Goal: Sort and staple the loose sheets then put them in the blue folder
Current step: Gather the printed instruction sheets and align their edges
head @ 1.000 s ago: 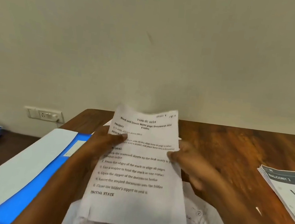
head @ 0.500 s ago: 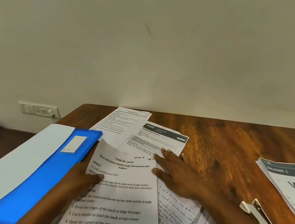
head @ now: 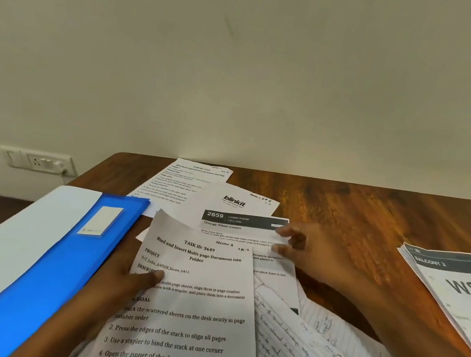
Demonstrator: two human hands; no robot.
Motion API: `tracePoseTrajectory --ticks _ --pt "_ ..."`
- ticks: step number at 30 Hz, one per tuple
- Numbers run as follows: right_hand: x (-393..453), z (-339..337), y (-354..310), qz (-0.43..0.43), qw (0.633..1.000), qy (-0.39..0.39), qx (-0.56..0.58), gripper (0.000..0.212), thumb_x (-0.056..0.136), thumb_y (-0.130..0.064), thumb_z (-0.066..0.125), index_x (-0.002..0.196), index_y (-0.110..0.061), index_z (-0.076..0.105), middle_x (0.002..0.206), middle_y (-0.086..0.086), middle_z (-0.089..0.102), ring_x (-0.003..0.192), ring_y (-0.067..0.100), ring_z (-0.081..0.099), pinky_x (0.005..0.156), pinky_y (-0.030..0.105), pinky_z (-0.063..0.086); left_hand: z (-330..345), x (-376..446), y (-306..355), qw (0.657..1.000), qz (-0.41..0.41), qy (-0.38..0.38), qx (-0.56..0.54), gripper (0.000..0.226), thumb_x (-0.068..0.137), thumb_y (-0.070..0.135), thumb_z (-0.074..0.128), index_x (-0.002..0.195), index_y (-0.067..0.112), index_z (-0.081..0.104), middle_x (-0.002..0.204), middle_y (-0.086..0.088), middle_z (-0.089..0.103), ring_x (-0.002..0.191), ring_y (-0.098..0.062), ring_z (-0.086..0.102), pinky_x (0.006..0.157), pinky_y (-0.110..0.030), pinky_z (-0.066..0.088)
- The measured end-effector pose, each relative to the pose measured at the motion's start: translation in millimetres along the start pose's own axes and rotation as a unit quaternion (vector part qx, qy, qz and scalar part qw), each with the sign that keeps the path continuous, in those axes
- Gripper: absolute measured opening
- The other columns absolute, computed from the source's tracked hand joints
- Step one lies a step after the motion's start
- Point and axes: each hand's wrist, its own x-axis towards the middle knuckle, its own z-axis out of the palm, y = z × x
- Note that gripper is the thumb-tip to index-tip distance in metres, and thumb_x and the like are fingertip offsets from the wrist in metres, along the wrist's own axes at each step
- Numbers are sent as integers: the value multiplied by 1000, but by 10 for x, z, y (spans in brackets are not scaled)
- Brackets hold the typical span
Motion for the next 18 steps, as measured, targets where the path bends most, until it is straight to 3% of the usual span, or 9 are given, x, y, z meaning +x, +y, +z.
tracePoseTrajectory --ticks 2,4,5,9,12,13,15,18 --pt "203 15 47 106 990 49 76 57 83 -34 86 133 -21 63 132 -1 69 108 10 65 82 26 55 35 0 -14 1000 7 3 -9 38 95 9 72 111 41 59 85 7 81 68 -17 76 64 -34 60" --pt "369 51 76 165 975 52 141 72 79 -31 91 140 -16 56 137 3 65 119 21 63 83 26 49 43 15 -31 1000 5 6 -19 40 95 11 73 122 37 59 88 10 81 73 -15 79 63 -29 59" --pt "431 72 85 174 972 44 150 74 78 -30 91 141 -15 55 134 3 65 115 20 63 80 25 48 43 21 -29 1000 4 9 -23 45 94 13 74 128 37 57 90 11 81 75 -14 79 62 -29 59" --pt "524 213 111 167 969 62 173 34 86 -17 85 117 -14 71 104 -8 68 84 10 65 64 21 52 30 40 -16 1000 8 6 -30 66 87 17 80 143 38 52 98 8 81 83 -17 80 71 -33 62" --pt "556 228 218 171 954 84 232 7 92 -15 79 98 -17 78 96 -4 77 89 15 74 73 32 64 64 37 9 999 18 -1 -45 63 89 9 76 139 38 51 90 12 81 77 -11 79 60 -22 59" --pt "552 197 228 178 946 81 260 4 93 -15 77 97 -17 77 97 -2 78 88 15 75 69 28 63 71 28 20 998 21 -1 -51 63 90 9 75 138 40 50 89 14 80 76 -9 78 59 -22 59" --pt "553 138 264 186 935 75 292 6 96 -12 73 100 -16 77 96 2 78 78 11 69 52 15 51 80 20 36 998 16 -7 -56 70 90 12 77 145 43 47 97 11 81 83 -15 80 72 -34 62" --pt "570 86 317 186 937 58 289 10 97 -15 72 106 -16 78 91 6 78 73 13 59 49 19 43 70 -57 116 997 26 -17 -75 84 79 34 89 148 49 44 112 3 80 96 -26 79 88 -52 61"
